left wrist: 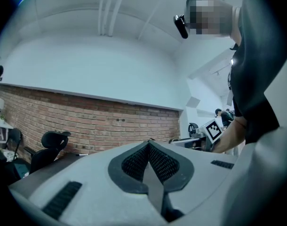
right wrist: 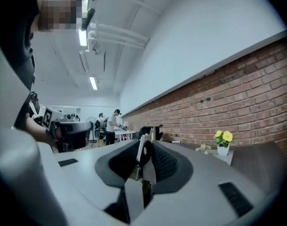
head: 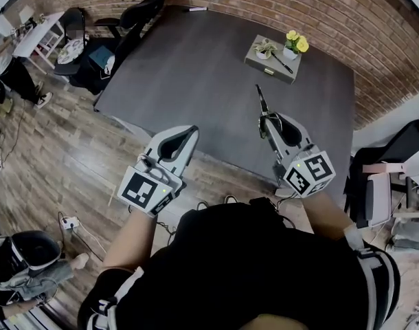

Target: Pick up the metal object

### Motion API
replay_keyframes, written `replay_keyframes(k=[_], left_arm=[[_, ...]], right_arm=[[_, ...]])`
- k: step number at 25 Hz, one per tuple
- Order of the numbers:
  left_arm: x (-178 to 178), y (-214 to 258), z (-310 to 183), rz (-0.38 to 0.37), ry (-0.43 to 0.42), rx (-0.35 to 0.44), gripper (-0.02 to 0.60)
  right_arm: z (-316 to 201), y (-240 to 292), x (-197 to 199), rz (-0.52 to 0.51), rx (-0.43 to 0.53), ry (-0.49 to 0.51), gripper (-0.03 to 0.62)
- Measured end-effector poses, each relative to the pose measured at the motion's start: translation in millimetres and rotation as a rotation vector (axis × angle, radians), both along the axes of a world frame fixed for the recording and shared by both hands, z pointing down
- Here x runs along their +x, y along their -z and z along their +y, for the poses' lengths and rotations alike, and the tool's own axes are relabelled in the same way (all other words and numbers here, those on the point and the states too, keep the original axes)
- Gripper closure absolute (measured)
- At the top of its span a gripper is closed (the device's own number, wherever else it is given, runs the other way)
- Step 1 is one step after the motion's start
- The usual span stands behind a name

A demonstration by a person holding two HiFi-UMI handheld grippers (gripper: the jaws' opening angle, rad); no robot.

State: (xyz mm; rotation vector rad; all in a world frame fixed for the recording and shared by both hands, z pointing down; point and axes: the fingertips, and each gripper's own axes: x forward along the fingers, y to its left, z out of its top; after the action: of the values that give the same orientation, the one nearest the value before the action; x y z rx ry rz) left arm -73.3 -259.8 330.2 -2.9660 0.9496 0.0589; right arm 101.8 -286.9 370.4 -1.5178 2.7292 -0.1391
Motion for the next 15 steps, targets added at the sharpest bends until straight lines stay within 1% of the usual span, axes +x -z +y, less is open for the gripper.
replay_keyframes(k=[2, 5, 8, 15], left_arm=[[5, 3, -3, 0.001, -0.010, 0.019, 0.574], [14, 8, -4, -0.011, -0.028, 0.041, 0.574], [21, 9, -1, -0.011, -0.044, 0.040, 0.574], [30, 7, 5, -0.016, -0.058, 0.034, 0.574]], right_arm=[[14, 15, 1, -0.014, 0.033, 0.003, 0.510], [21, 24, 3, -0.018, 0.057, -0.004, 0.510], [25, 26, 5, -0.028, 0.063, -0.013, 0.511], [33, 26, 6, -0.036, 0.062, 0.001, 0.511]])
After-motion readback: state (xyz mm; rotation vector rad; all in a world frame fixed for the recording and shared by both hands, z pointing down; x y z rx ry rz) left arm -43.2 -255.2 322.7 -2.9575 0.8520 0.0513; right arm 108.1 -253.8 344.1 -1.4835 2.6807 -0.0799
